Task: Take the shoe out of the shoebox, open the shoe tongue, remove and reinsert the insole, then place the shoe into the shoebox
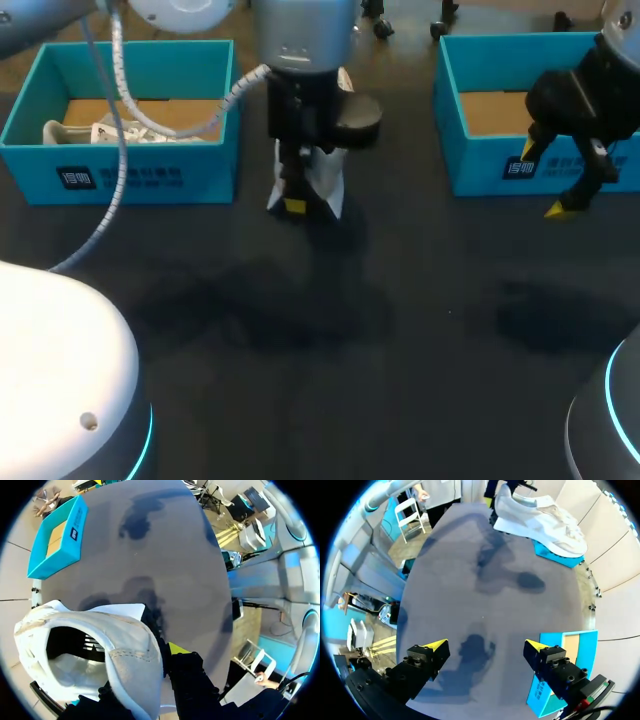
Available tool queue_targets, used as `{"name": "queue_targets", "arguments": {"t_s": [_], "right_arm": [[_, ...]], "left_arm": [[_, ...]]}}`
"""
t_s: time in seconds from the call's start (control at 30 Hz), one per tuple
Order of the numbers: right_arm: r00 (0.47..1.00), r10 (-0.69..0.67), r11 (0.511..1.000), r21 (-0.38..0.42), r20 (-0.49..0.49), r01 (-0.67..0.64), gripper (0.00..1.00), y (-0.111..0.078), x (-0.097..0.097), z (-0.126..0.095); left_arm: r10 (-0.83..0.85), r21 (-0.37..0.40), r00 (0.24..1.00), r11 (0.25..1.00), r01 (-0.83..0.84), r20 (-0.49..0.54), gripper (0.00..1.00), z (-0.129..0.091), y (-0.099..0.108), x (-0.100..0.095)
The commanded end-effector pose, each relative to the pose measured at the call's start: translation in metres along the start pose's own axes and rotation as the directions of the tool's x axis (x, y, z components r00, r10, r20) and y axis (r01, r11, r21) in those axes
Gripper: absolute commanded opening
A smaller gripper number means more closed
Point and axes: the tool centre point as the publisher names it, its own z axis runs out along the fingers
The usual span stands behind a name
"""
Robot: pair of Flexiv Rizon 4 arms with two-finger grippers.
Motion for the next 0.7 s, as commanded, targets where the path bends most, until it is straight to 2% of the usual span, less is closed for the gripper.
{"name": "queue_targets", "arguments": {"t_s": [0.03,0.17,0.23,0.33,0.43,0.7], "right_arm": [[1.0,0.0,1.0,0.002,-0.002,0.0,1.0,0.001,-0.001,0.001],[1.0,0.0,1.0,0.002,-0.002,0.0,1.0,0.001,-0.001,0.001],[1.0,0.0,1.0,0.002,-0.002,0.0,1.0,0.001,-0.001,0.001],[1.0,0.0,1.0,0.002,-0.002,0.0,1.0,0.001,-0.001,0.001],[1.0,0.0,1.0,0.002,-0.002,0.0,1.0,0.001,-0.001,0.001],[1.0,0.0,1.0,0.002,-0.002,0.0,1.0,0.001,-0.001,0.001]], "left_arm": [[0.013,0.031,1.0,0.999,-0.013,0.002,0.0,-0.009,0.028,-0.006],[0.036,0.011,0.999,0.999,-0.036,0.02,0.0,-0.011,0.039,-0.015],[0.059,-0.02,0.998,0.998,-0.059,-0.003,0.0,-0.012,0.05,-0.027],[0.09,-0.033,0.996,0.995,-0.09,0.003,0.0,-0.011,0.072,-0.035],[0.099,-0.046,0.995,0.994,-0.099,-0.001,0.0,-0.01,0.084,-0.044],[0.092,-0.048,0.995,0.995,-0.091,0.023,0.0,-0.017,0.129,-0.061]]}}
